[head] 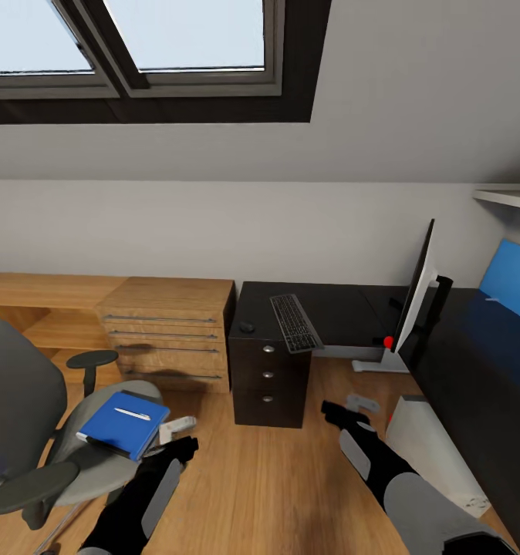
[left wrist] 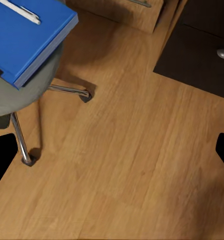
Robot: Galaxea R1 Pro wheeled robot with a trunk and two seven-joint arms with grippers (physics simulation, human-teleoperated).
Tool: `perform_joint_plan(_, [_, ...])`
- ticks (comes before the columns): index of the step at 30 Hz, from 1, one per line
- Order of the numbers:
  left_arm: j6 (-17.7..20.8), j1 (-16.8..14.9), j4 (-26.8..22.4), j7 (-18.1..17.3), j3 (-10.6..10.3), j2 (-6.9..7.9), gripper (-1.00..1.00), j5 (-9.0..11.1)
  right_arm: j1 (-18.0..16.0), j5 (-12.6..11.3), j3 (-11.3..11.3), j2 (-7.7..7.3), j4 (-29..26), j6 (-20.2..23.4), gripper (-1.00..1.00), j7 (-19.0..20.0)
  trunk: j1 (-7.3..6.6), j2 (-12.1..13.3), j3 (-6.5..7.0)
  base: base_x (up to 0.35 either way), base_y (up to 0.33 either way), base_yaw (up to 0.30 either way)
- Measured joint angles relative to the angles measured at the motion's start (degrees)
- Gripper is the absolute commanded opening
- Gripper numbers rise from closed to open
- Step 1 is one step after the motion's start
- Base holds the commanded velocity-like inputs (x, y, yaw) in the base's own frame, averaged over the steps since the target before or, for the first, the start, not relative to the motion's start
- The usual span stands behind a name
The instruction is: In the bedroom, organize the workspace by keeping the computer under the desk, ensuring the monitor is on the desk, placing the keyboard on the desk next to the monitor, placing the mouse on the desk next to the keyboard, moving the folder from the swivel chair onto the desk next to the mouse, stacking the notebook on top of the folder with the pen on top of the notebook, and positioning the swivel chair next to the desk.
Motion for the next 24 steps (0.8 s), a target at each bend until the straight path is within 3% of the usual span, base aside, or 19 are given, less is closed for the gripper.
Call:
perform_joint_plan(3, [-1.06, -0.01, -1.29, -0.06, -0.29, 0.57, 1.00, 0.02, 0.00, -0.11, 0.05, -0.04, -0.25, 1.60, 1.00, 0.31, 0.00, 0.00, 0.00, 0.000, 0.000, 0.000])
perform_joint_plan(4, [-1.46, 1.41, -6.60, -0.02, -0.54, 0.83, 1.00, 0.04, 0.00, -0.04, 0.09, -0.68, -1.72, 3.95, 1.00, 0.46, -0.01, -0.01, 0.01, 0.000, 0.000, 0.000])
perform_joint_plan(8, [-1.21, 5.13, -13.12, 0.04, -1.45, 0.87, 1.00, 0.14, 0.19, -0.16, 0.24, -2.20, -5.14, 7.63, 1.00, 0.45, -0.01, -0.01, 0.00, 0.000, 0.000, 0.000])
perform_joint_plan(9, [-0.61, 7.86, -18.33, 0.19, -3.70, 0.90, 1.00, 0.23, 1.40, 0.12, 0.17, -3.42, -11.00, 13.43, 1.00, 0.53, -0.01, -0.02, 0.00, 0.000, 0.000, 0.000])
perform_joint_plan(12, [0.11, 9.71, -21.32, 0.29, -5.39, 0.95, 1.00, 0.31, 4.67, 0.17, 0.27, -4.60, -19.24, 19.09, 1.00, 0.33, 0.00, 0.00, 0.00, 0.000, 0.000, 0.000])
perform_joint_plan(13, [0.54, 10.52, -22.52, 0.33, -6.14, 0.96, 1.00, 0.38, 8.59, 0.19, 0.30, -5.18, -26.57, 22.01, 1.00, -0.69, -0.01, -0.01, -0.01, 0.000, 0.000, 0.000])
perform_joint_plan(19, [0.67, 10.89, -23.06, 0.43, -6.47, 0.98, 1.00, 0.44, 11.77, 0.09, 0.39, -5.48, -32.76, 23.60, 1.00, -1.53, 0.01, 0.00, 0.00, -0.045, -0.015, 0.000])
perform_joint_plan(24, [0.67, 10.93, -23.10, 0.44, -6.46, 0.98, 1.00, 0.47, 13.30, 0.16, 0.40, -5.54, -34.29, 23.56, 1.00, -1.60, 0.03, 0.01, 0.00, -0.240, -0.097, 0.000])
